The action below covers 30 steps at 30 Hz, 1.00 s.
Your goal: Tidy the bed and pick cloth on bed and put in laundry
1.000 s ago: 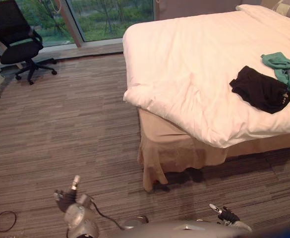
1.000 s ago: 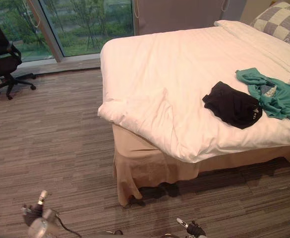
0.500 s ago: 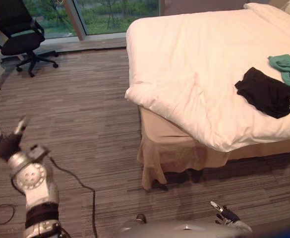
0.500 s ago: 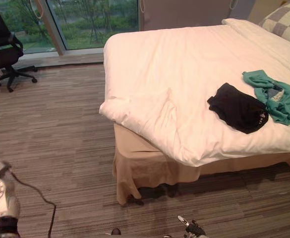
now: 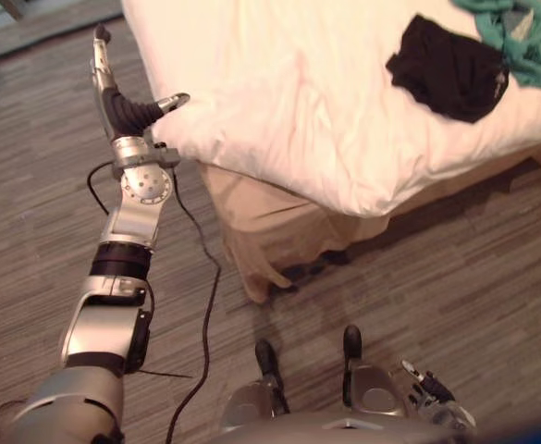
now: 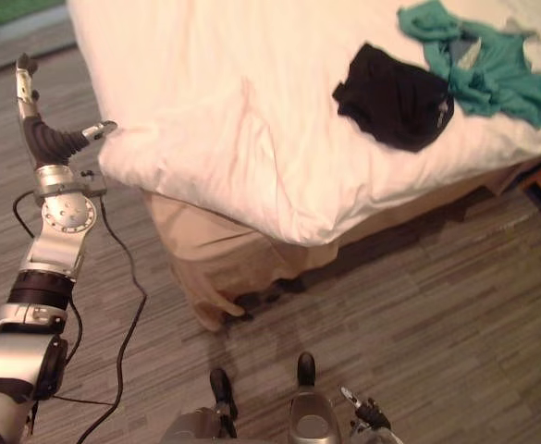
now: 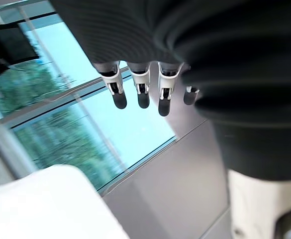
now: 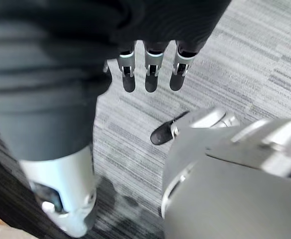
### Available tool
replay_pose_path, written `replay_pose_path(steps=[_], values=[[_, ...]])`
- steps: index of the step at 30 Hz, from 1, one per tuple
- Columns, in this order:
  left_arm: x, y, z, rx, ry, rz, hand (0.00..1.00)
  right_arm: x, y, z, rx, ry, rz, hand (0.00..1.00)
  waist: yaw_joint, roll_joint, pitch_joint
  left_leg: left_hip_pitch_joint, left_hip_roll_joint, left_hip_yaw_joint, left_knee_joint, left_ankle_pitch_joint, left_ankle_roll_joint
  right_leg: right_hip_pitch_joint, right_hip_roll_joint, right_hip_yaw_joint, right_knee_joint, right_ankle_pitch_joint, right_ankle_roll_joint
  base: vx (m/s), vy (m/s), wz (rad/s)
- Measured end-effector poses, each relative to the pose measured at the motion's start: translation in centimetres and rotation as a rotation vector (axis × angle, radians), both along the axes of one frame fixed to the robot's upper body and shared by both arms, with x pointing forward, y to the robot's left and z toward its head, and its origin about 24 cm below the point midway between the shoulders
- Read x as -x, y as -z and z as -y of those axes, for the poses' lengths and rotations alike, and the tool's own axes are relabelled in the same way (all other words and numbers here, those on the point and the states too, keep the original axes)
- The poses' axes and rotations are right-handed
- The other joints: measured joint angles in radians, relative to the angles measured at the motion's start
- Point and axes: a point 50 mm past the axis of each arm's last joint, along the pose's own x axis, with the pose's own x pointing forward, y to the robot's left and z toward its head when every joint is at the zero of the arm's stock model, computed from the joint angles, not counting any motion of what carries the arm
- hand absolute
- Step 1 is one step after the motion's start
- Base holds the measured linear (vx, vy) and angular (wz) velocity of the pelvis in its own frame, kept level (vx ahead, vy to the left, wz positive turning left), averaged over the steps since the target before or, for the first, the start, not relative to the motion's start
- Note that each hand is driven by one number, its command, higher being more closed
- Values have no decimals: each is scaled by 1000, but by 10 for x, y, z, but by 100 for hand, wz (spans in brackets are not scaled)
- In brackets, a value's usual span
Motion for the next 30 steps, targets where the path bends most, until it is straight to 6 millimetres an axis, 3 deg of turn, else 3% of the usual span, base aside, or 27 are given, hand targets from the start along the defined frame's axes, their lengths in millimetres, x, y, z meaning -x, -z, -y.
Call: replay_pose_path(steps=[3, 6, 10, 14, 19, 23, 24, 30], values=[[-12, -13, 12, 41, -46, -20, 0, -19, -9, -3, 25, -32, 88, 0, -12, 8, 32, -30, -6, 59, 27, 1, -1, -56, -13, 21, 57, -10, -2, 21, 28, -23], [-15, -27, 15, 85, -100, 2, 0, -36, -16, -12, 26, -57, 163, 0, -25, -1, 64, -36, -12, 119, 32, 3, -5, -102, -19, 51, 109, -32, -3, 5, 6, -26], [-17, -41, 33, 145, -72, 89, 0, -52, -26, -21, 41, -109, 239, 0, -30, -8, 99, -87, -16, 175, 41, 11, -17, -187, -31, 67, 176, -57, -7, 2, -4, -4], [-18, -39, 45, 157, -82, 96, 0, -62, -34, -22, 53, -129, 291, 0, -32, -14, 118, -119, -16, 213, 45, 12, -18, -241, -37, 70, 217, -66, -9, -1, -1, 1], [-23, -39, 43, 81, -183, -33, 0, -85, -49, -23, 56, -139, 386, 0, -37, -20, 149, -147, -26, 255, 45, 12, -18, -301, -43, 94, 253, -67, -8, 15, 5, -7], [-27, -38, 36, -142, -366, -226, 0, -113, -69, -24, 34, -133, 505, 0, -58, -16, 178, -208, -34, 282, 46, 18, -12, -388, -49, 115, 280, -66, -7, 25, -19, -6], [-28, -38, 36, -168, -383, -251, 100, -116, -72, -23, 31, -125, 518, 0, -60, -16, 181, -216, -35, 285, 45, 20, -14, -401, -48, 120, 283, -65, -7, 47, -30, -7], [-30, -56, 32, -284, -412, -334, 100, -133, -90, -5, -13, 32, 624, 0, -70, 14, 214, -272, -35, 294, 48, 31, -21, -465, -49, 124, 299, -64, -6, 89, -43, 2]])
